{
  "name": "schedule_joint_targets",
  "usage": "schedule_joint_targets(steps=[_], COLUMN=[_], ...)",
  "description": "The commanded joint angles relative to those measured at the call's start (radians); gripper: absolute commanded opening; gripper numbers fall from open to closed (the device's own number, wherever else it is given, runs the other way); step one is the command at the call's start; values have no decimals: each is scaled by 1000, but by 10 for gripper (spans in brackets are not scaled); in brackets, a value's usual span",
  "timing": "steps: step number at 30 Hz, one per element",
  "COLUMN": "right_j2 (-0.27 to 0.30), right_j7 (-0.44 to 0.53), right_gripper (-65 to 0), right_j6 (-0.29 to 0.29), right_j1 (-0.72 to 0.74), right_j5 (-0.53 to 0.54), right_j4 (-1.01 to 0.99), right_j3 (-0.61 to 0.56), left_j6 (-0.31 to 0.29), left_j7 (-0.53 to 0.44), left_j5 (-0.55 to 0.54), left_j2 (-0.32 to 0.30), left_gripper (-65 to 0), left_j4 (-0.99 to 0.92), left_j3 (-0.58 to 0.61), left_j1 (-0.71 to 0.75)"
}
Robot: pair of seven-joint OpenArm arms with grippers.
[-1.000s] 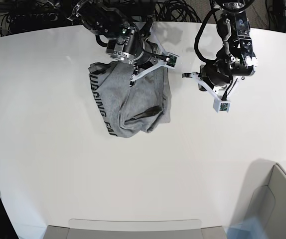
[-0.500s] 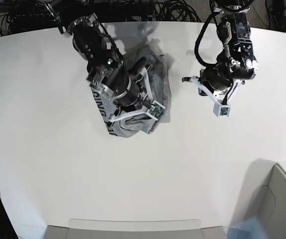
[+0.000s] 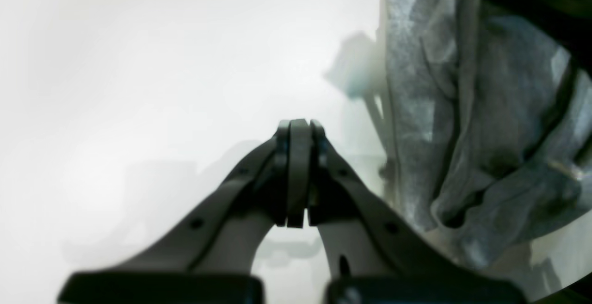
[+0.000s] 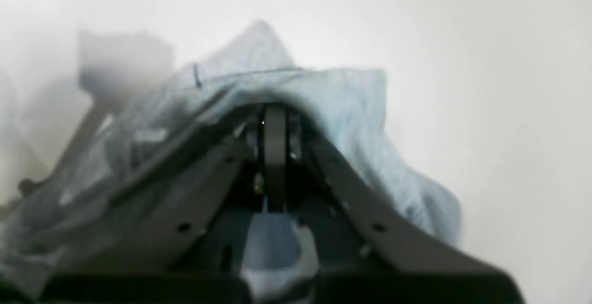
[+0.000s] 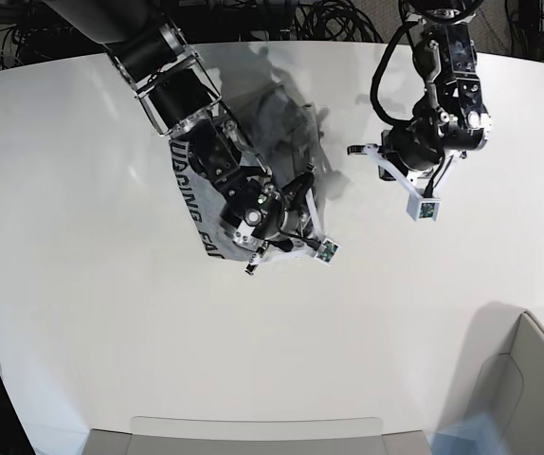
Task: Fold the T-shirt properly
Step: 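Grasp the bundle with both grippers and lift it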
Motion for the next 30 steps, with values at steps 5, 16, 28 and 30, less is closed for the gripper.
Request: schedule_joint_targets(steps=[5, 16, 28, 30], right_j2=[-46, -43, -9, -6], right_j7=[148, 340, 173, 96], right_gripper=[-650, -650, -650, -650], right_j6=[-122, -145, -142, -142], right_j1=[79, 46, 28, 33], right_j5=[2, 3, 2, 2], right_j4=[-100, -22, 94, 116], right_j3=[3, -184, -199, -206], left_j6=[4, 4, 2, 2], left_j7=[6, 6, 6, 6], left_j5=[-9, -9, -9, -9], left_j2=[-4, -4, -4, -4], left_gripper=[-650, -650, -650, -650], left_j4=[15, 13, 13, 13], left_j3=[-4, -4, 2, 5], left_j1=[-10, -11, -16, -16])
